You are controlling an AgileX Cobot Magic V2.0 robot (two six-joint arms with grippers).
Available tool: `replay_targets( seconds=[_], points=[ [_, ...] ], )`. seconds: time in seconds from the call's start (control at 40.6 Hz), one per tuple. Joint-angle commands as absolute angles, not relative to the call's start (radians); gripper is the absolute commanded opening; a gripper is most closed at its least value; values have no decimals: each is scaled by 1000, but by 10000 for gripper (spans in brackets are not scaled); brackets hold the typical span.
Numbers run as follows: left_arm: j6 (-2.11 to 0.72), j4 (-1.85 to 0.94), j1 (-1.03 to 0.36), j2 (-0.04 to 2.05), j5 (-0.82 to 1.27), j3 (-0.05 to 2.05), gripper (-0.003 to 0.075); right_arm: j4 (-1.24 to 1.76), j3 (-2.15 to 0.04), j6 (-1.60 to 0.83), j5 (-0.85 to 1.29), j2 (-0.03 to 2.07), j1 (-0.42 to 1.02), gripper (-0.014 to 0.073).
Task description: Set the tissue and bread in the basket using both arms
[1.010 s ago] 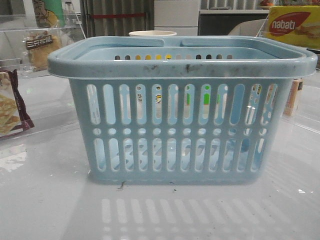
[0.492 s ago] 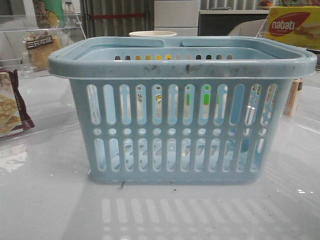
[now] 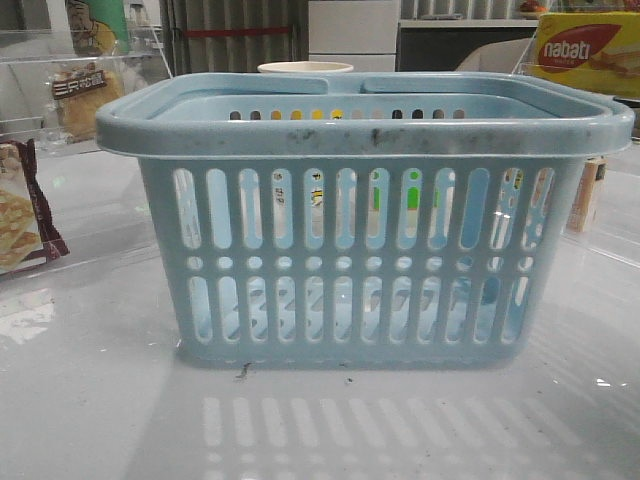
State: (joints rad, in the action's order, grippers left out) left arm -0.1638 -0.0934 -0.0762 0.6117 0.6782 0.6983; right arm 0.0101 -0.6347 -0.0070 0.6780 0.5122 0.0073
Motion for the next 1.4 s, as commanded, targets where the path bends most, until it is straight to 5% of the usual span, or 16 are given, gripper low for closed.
replay_targets(
  seconds=[0.0,0.172,0.369,0.468,0.96,1.379],
  points=[
    [-158,-108,-74,661,621,731,90,0,-659,-14,635,570,6,55],
    [-158,-108,-74,719,612,731,132,0,-659,-14,668,640,6,94],
    [-167,-108,-76,729,601,731,455,0,-659,-14,669,696,6,475],
    [-167,-112,-88,729,601,731,521,0,-659,-14,669,724,6,589],
    [-189,-127,-392,729,585,731,506,-24,-783,-13,597,978,-135,593],
    [-189,-127,-405,729,585,731,506,-41,-1127,-14,567,1313,-194,593]
  ],
)
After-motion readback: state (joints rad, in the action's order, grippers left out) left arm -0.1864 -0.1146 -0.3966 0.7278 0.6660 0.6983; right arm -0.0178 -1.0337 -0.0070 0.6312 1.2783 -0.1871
